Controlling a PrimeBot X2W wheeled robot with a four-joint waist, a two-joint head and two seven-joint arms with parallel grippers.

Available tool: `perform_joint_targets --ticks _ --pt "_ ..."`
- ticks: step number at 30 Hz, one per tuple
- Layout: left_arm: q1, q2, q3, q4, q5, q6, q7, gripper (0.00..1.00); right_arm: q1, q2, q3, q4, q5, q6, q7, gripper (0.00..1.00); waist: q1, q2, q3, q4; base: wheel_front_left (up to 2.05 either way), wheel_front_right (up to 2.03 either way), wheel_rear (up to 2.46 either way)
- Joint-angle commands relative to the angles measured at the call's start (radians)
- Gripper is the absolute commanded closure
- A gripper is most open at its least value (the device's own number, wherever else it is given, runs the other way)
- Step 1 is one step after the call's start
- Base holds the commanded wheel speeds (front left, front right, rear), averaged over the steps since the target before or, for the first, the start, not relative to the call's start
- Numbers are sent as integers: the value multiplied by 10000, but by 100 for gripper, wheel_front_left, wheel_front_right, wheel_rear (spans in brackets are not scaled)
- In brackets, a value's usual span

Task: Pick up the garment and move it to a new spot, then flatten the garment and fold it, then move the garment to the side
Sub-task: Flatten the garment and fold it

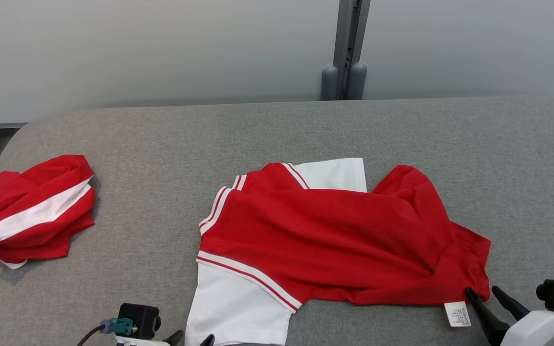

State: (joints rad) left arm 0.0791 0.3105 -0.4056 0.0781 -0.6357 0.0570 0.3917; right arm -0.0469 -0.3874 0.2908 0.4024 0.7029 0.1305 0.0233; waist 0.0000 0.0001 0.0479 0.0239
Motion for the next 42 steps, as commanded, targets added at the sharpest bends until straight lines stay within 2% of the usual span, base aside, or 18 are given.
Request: perform_joint_targets --ticks 1,4,7,11,13,15,22,23,24,25,26,28,36,42 --pt "79 34 -80 -9 -110 -95 95 0 -137 -67 29 69 75 6 -50 11 0 -1 17 11 0 0 0" --pt "-50 53 -174 31 -21 -70 232 0 -268 -61 157 208 196 6 -68 12 0 -1 66 21 0 0 0" --pt "-255 75 -233 205 104 22 301 0 -407 -54 293 333 270 6 -92 21 0 -1 129 10 0 0 0" --pt "-492 52 -257 628 302 114 157 0 -600 -20 494 491 365 6 -138 25 0 -1 196 -9 0 0 0" --pt "-596 24 -288 827 307 106 126 0 -681 -13 611 534 413 6 -165 34 0 -1 203 -27 0 0 0" --pt "-680 -39 -335 978 237 13 128 0 -736 -21 683 582 472 6 -180 50 0 -1 202 -34 0 0 0" --pt "-766 -140 -407 1334 189 -108 24 0 -853 -66 912 779 617 6 -349 54 0 -1 195 2 0 0 0" --pt "-788 -151 -414 1382 179 -111 20 3 -869 -69 939 804 655 6 -363 58 0 -1 200 9 0 0 0" --pt "-811 -157 -420 1431 164 -136 0 17 -883 -76 974 828 666 6 -364 69 0 -1 205 15 0 0 0" --pt "-837 -165 -427 1472 153 -152 -12 38 -898 -88 1007 849 686 6 -392 84 0 -1 210 21 0 0 0" --pt "-865 -176 -438 1497 142 -150 -20 64 -918 -96 1038 862 724 6 -420 100 0 -1 214 27 0 0 0" --pt "-894 -182 -452 1539 133 -192 -60 100 -943 -122 1123 905 748 6 -453 100 0 -1 204 36 0 0 0" --pt "-731 -171 -353 1259 -163 -461 -294 100 -862 -285 1003 788 880 6 -934 100 0 -1 -24 34 0 0 0" --pt "-396 101 107 244 -477 -343 -557 100 -506 -529 599 70 1081 6 -1329 100 0 -1 -245 42 0 0 0"
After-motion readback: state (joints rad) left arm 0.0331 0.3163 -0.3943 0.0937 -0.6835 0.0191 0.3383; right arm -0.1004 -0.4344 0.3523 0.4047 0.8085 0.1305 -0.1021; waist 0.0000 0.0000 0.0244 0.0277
